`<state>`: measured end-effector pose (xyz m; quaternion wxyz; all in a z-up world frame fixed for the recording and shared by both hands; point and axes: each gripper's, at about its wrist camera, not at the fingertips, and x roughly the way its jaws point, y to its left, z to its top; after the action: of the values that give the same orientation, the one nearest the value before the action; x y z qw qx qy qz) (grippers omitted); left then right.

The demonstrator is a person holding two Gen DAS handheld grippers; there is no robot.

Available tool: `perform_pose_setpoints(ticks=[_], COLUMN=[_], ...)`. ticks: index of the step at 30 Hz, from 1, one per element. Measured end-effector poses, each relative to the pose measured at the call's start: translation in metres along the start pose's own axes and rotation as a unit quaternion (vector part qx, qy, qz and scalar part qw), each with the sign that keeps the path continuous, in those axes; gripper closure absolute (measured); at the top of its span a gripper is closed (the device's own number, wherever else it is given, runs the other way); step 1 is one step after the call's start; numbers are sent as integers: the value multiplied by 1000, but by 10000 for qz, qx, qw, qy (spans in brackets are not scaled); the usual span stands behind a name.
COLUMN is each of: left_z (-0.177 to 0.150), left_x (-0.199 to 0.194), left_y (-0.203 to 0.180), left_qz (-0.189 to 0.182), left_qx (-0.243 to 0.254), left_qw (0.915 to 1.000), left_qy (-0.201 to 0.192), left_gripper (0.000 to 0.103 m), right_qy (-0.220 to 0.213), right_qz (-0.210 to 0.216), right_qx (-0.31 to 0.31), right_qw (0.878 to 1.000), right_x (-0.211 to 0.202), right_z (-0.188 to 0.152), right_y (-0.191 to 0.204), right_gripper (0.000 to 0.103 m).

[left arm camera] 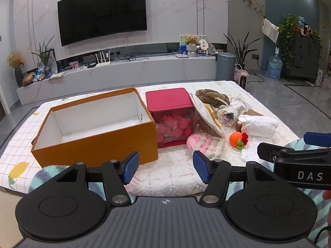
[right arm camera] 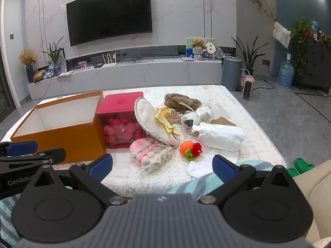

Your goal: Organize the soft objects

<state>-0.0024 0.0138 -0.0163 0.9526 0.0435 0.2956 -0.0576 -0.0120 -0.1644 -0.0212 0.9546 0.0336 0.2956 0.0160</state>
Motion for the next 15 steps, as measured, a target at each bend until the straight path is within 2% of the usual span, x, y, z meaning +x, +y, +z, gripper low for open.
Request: perform_pose_setpoints(ticks=[10, 14, 15], left_z=[-2, 0, 1], left_x=[23, 40, 45], left_y=[-14, -21, -23], left_qz=[-530, -767, -814], left_qx=[196, 373, 422], left_qw=[9983, 9960, 9955], left_qy=[167, 250, 260], left_gripper=[33, 33, 32], right_qy=[104, 209, 250], right_qz=[-143, -129, -132], right_qx=[-9, -88, -126], right_qw=[9998, 9997, 9995], right_x=[16, 32, 37], right_z=[-8, -7, -6], right_y=[-18, -27, -29], right_gripper=[4, 16, 17])
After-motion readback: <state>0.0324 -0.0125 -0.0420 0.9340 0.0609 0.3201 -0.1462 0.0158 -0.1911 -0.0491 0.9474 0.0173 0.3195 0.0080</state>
